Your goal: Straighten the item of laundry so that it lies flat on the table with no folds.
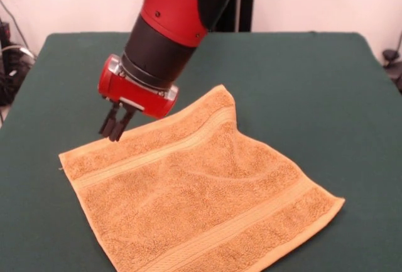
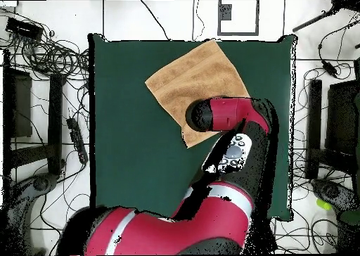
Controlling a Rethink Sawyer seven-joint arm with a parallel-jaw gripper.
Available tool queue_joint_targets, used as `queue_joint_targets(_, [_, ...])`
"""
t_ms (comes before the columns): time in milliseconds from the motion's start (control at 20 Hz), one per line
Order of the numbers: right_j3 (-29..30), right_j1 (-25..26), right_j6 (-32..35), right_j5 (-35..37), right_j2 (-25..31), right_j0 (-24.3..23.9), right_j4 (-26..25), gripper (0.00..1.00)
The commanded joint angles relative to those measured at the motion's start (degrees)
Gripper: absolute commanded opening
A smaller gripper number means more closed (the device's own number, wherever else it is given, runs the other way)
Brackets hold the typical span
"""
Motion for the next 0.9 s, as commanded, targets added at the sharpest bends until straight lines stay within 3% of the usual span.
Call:
queue_joint_targets(50, [-3.62, 4.49, 17.51, 2.03, -1.68, 2.77, 4.33, 0.00])
queue_joint_targets(700, [-6.42, 10.34, 20.31, -1.04, -2.37, 3.47, 9.62, 0.00])
queue_joint_targets(900, [-6.37, 11.55, 19.63, -1.47, 0.37, 2.58, 12.62, 0.00])
